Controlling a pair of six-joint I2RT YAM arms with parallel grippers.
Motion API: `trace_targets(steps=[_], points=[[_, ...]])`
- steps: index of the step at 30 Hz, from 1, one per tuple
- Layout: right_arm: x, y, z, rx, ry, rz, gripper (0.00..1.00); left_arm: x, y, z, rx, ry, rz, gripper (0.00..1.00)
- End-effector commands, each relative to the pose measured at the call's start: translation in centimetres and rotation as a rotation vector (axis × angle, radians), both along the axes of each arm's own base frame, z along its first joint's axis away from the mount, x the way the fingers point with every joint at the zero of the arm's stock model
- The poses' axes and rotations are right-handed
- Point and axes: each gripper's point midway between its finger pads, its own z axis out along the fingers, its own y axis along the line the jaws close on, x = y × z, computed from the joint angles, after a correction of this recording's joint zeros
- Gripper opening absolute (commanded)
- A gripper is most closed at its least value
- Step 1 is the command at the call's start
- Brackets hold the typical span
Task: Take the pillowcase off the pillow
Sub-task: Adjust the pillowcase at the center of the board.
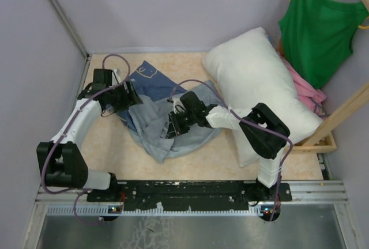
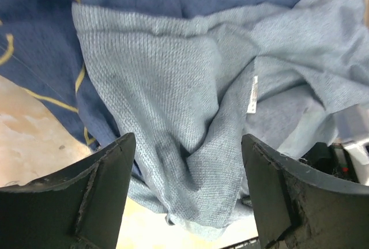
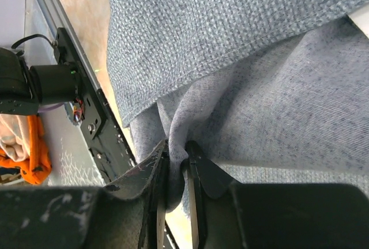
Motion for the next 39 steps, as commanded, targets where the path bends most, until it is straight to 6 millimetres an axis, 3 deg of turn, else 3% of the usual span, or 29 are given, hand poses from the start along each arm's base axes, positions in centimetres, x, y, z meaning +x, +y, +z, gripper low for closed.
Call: trace_targets(steps=[1,4,6,9,13,16,21,28,31,35,37,39], points=[[0.6,1.0,1.3,0.039,-0.053,0.023,0.2,-1.7,0.1,-2.9,-0.006,0.135,0.029,0.8],[0.6,1.0,1.1,0.039,-0.049,0.022,0.21,-3.5,0.9,-5.7,0.023,0.25,0.094,0.79],[0.6,1.0,1.0,0.039,-0.047,0.022,0.22,-4.3,-0.4,-6.9,-0.053,0.273,0.08,0.77],[0.5,1.0,0.9,0.041,-0.045,0.025,0.22,-4.3,-2.3,-7.9,-0.17,0.262,0.06,0.74],[0.5,1.0,0.8,0.039,-0.044,0.031,0.22,-3.2,-2.3,-9.4,-0.176,0.257,0.079,0.73],[0.4,0.8,0.8,0.035,-0.045,0.033,0.22,-1.9,-2.9,-9.2,-0.208,0.233,0.058,0.71],[0.3,0.6,0.2,0.021,-0.04,0.032,0.23,0.0,-4.1,-6.5,-0.259,0.174,-0.01,0.7],[0.2,0.7,-0.3,0.022,-0.021,0.028,0.23,-0.7,-5.2,-3.9,-0.318,0.156,-0.076,0.71],[0.1,0.8,-0.6,0.02,-0.016,0.031,0.23,-0.8,-5.1,-4.4,-0.311,0.142,-0.072,0.72],[0.3,1.1,-0.7,0.023,-0.01,0.044,0.23,-0.8,-5.0,-6.9,-0.303,0.173,-0.064,0.7],[0.3,1.1,-0.5,0.026,-0.013,0.043,0.24,-1.0,-4.5,-8.7,-0.269,0.197,-0.058,0.61],[0.3,1.1,-0.5,0.025,-0.013,0.044,0.25,-1.0,-4.4,-9.3,-0.256,0.205,-0.068,0.34]])
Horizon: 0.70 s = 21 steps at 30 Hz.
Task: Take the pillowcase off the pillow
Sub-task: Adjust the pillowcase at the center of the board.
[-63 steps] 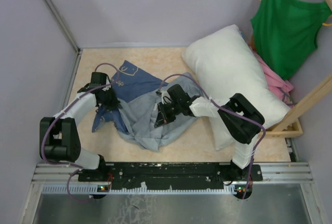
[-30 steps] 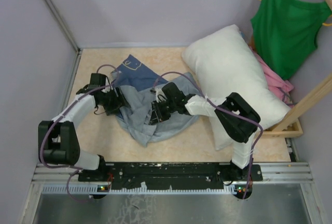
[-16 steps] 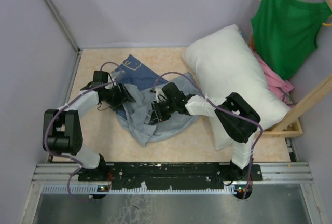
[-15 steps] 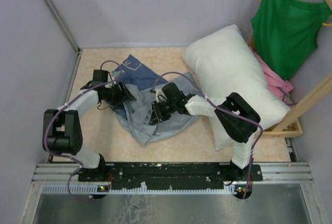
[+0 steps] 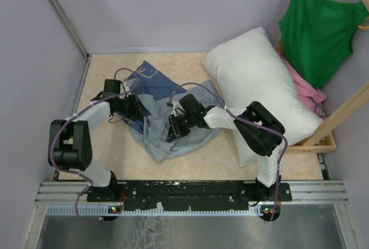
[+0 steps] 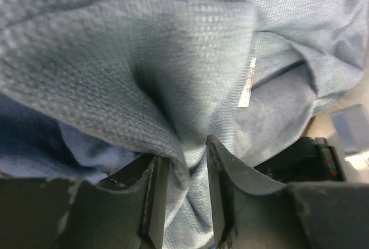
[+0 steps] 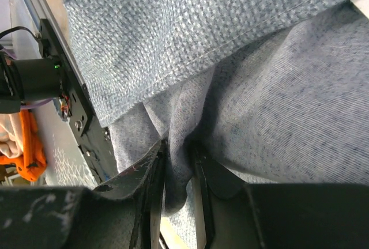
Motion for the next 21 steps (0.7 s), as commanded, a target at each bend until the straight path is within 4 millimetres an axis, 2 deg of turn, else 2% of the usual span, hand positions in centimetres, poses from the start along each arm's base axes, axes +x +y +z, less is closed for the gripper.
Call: trace_targets(steps=[1,2,3,7,12,15,16,18,21], points=[[0.7,1.4,1.9,0.061,-0.046,0.027,0.25,0.2,0.1,-1.7,0.025,-0.007,-0.035,0.2],[0.8,1.5,1.9,0.062,-0.047,0.025,0.25,0.5,0.0,-1.1,0.018,-0.024,-0.041,0.04],[0.8,1.6,2.1,0.067,-0.048,0.024,0.25,0.9,-0.1,-0.2,0.015,-0.045,-0.045,0.0],[1.1,3.0,3.0,0.105,-0.034,0.02,0.24,2.7,0.0,5.5,0.026,-0.176,-0.045,0.0],[0.9,6.9,4.8,0.194,0.019,0.02,0.27,3.9,0.0,15.0,0.002,-0.39,-0.007,0.0],[1.2,9.3,6.5,0.278,0.056,0.001,0.32,3.7,-0.3,19.1,-0.047,-0.49,0.021,0.0],[1.7,9.9,7.2,0.313,0.057,-0.02,0.33,3.5,-0.4,19.9,-0.062,-0.508,0.023,0.0],[3.7,10.8,8.5,0.361,0.032,-0.091,0.35,3.1,-0.3,20.1,-0.063,-0.51,0.027,0.0],[7.9,10.7,10.4,0.437,-0.039,-0.274,0.38,2.5,0.1,19.0,-0.028,-0.475,0.03,0.0]])
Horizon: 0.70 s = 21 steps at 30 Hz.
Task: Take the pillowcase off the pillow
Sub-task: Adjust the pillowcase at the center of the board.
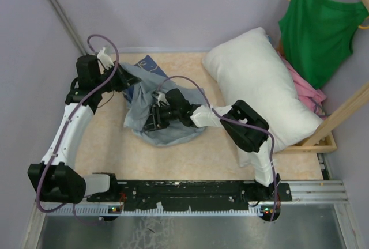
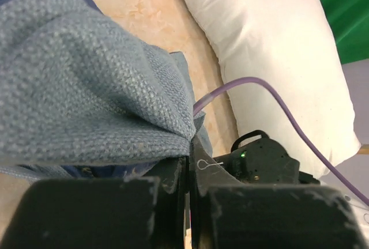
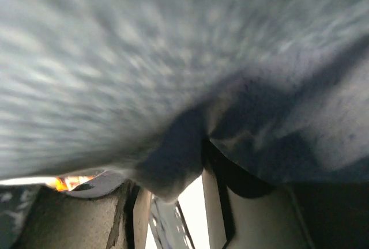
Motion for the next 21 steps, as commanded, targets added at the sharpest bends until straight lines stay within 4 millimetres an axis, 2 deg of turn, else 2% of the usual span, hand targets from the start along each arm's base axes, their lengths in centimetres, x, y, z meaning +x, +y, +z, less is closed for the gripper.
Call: trace_targets(steps=[1,3,7,8,11,14,18,20,21], points=[[7.2,1.1,6.0,0.207,-0.09,-0.293,0.39,-0.4,0.4,-1.6,0.019,0.062,0.021,0.0],[10.2,-0.3,6.6,0.239,-0.103,-0.449,0.45,-0.7,0.7,-2.0,0.032,0.067,0.032,0.0],[14.0,-3.9,9.2,0.285,-0.215,-0.698,0.72,-1.0,1.1,-1.8,0.054,0.057,0.046,0.0],[14.3,-4.4,9.7,0.272,-0.25,-0.727,0.79,-1.0,1.2,-1.8,0.061,0.056,0.05,0.0],[14.3,-5.7,10.2,0.238,-0.324,-0.747,0.88,-0.9,1.5,-1.5,0.072,0.045,0.056,0.0],[12.9,-5.9,10.9,0.223,-0.371,-0.628,0.89,-0.6,1.9,-1.6,0.087,0.047,0.07,0.0],[7.9,-5.5,12.2,0.176,-0.445,-0.323,0.87,0.6,3.3,-1.4,0.134,0.037,0.127,0.0],[5.6,-6.9,12.0,0.136,-0.507,-0.256,0.87,1.7,4.2,-1.1,0.175,0.027,0.162,0.0],[4.7,-7.5,12.7,0.135,-0.553,-0.236,0.87,2.2,4.8,-1.1,0.198,0.031,0.184,0.0]])
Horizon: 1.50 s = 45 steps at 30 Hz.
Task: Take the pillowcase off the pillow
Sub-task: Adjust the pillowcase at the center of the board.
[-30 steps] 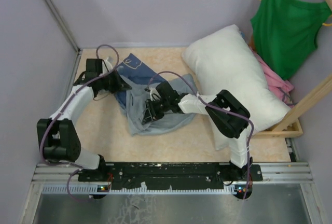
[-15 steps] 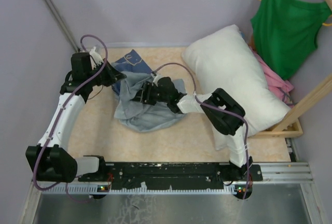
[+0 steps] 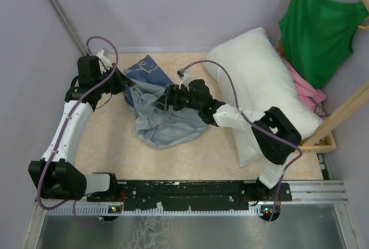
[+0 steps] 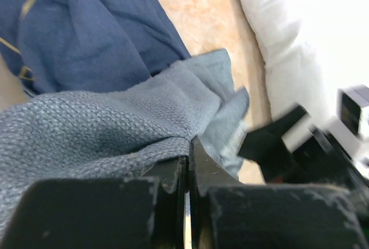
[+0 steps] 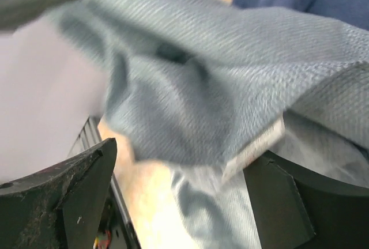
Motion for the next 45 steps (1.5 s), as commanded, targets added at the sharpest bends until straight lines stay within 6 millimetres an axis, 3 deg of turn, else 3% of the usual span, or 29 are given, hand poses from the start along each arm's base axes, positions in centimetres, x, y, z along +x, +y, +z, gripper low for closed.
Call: trace_targets(steps=[1,4,7,9,12,14,15,16,18,19,20,22,26,28,33,36,40,43,45], points=[[-5.4,-2.1,4.3,-0.081,-0.248,0.195,0.87,2.9,3.0,1.9,0.133,-0.055,0.104,0.0],[-8.0,-2.3,1.4,-0.244,-0.297,0.289,0.82,4.7,5.2,1.9,0.238,-0.039,0.178,0.0],[-9.1,-1.5,-1.5,-0.318,-0.247,0.379,0.8,6.1,7.7,1.4,0.344,-0.01,0.253,0.0],[-9.1,-1.3,-4.1,-0.356,-0.19,0.399,0.8,6.8,9.7,1.2,0.42,0.016,0.311,0.0],[-8.1,-1.3,-6.4,-0.43,-0.159,0.387,0.82,7.6,11.5,0.4,0.474,0.054,0.341,0.01],[-7.1,-1.3,-7.3,-0.486,-0.132,0.367,0.82,8.0,12.0,0.0,0.494,0.069,0.332,0.08],[-6.5,-1.4,-7.7,-0.505,-0.117,0.35,0.82,8.3,12.3,-0.2,0.502,0.078,0.334,0.14],[-5.9,-1.6,-8.1,-0.515,-0.1,0.331,0.82,8.6,12.6,-0.4,0.513,0.086,0.336,0.31],[-4.3,-2.3,-8.9,-0.528,-0.051,0.276,0.83,9.1,12.9,-0.2,0.527,0.086,0.328,0.77],[-3.3,-2.9,-9.6,-0.544,-0.02,0.241,0.83,9.2,12.9,0.2,0.528,0.085,0.315,0.94],[-2.4,-3.8,-10.2,-0.561,0.013,0.202,0.84,9.2,12.6,0.7,0.527,0.077,0.295,0.99],[-0.6,-5.6,-11.1,-0.577,0.061,0.117,0.86,8.8,11.2,1.5,0.496,0.055,0.215,1.0],[1.9,-8.9,-11.3,-0.592,0.086,-0.027,0.88,4.4,5.3,0.1,0.392,0.064,-0.072,1.0],[2.1,-9.6,-11.6,-0.627,0.081,-0.05,0.88,1.1,2.9,-3.3,0.428,0.117,-0.156,0.98],[2.2,-11.0,-13.6,-0.711,0.084,-0.06,0.86,-5.3,2.6,-9.3,0.428,0.258,-0.119,0.97],[2.4,-11.8,-14.1,-0.755,0.077,-0.077,0.86,-7.1,0.3,-11.1,0.358,0.267,-0.181,1.0],[2.8,-11.9,-13.9,-0.771,0.07,-0.091,0.85,-8.6,-2.8,-14.2,0.422,0.315,-0.261,1.0],[2.9,-11.6,-13.5,-0.756,0.072,-0.087,0.83,-8.6,-4.3,-17.0,0.485,0.38,-0.291,1.0],[2.7,-11.4,-13.4,-0.744,0.079,-0.081,0.81,-7.9,-4.4,-18.1,0.541,0.394,-0.264,1.0]])
